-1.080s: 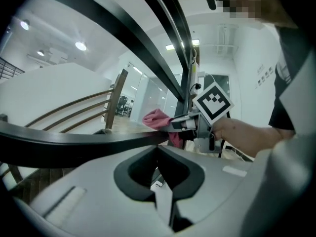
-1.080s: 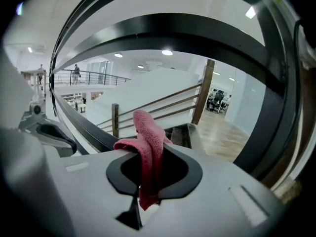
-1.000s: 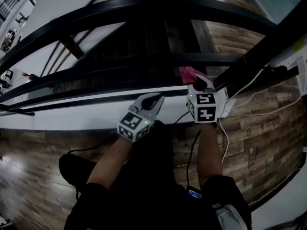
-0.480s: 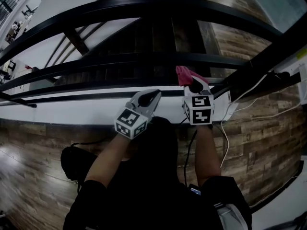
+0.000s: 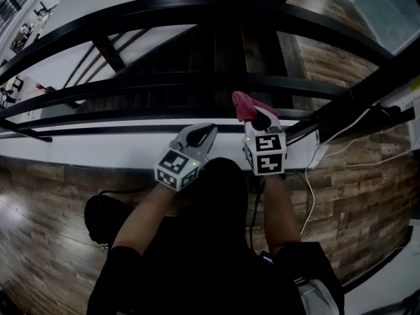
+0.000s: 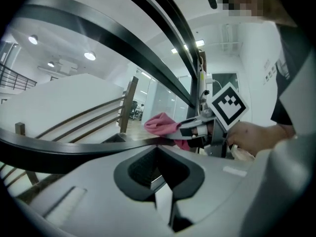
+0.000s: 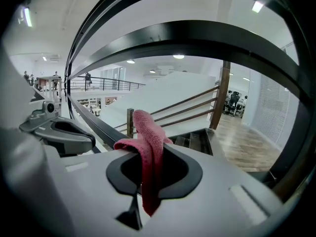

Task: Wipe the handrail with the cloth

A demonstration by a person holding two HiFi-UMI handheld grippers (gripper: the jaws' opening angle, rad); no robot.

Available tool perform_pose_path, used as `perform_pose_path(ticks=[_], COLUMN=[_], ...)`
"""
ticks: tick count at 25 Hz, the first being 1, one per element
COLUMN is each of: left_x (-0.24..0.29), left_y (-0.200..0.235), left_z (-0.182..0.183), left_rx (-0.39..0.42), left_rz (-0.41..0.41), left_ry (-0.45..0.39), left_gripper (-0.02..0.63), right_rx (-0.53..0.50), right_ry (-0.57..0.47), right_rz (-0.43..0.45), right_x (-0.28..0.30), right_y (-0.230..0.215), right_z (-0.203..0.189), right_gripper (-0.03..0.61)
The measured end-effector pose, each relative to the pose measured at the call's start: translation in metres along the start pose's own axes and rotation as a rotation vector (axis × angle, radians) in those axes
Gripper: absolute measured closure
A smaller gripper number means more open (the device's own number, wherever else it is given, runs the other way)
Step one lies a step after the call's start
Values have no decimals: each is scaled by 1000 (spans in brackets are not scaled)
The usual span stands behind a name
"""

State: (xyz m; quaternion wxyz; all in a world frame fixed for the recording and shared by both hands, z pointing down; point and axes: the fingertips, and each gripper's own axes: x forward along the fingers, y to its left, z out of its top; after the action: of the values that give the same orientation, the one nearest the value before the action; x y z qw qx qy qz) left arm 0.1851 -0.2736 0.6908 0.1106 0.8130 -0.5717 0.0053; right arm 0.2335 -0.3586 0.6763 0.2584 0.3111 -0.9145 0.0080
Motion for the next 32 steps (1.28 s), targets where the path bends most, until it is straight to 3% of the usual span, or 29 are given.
perform_pose_path(ticks=[5, 11, 17, 27, 32], left_x=[-12, -40, -65, -92, -107], left_y=[9, 32, 51, 72, 87], left_z=[-8, -10, -9, -8, -9], left_rx=[52, 6, 24, 28, 49], left_rz=[6, 61, 105, 183, 222], left_ry=[34, 37, 43, 33, 47], left_gripper=[615, 614, 614, 614, 614], right_rx=[-17, -41, -73, -155, -250], right_ry=[-1, -2, -7, -3, 3], right_rz=[45, 93, 126, 199, 177], right_x=[8, 18, 29, 42, 48], right_y=[19, 47, 79, 124, 142], right_z=[4, 11, 20, 30, 35], right_gripper=[537, 537, 537, 537, 537])
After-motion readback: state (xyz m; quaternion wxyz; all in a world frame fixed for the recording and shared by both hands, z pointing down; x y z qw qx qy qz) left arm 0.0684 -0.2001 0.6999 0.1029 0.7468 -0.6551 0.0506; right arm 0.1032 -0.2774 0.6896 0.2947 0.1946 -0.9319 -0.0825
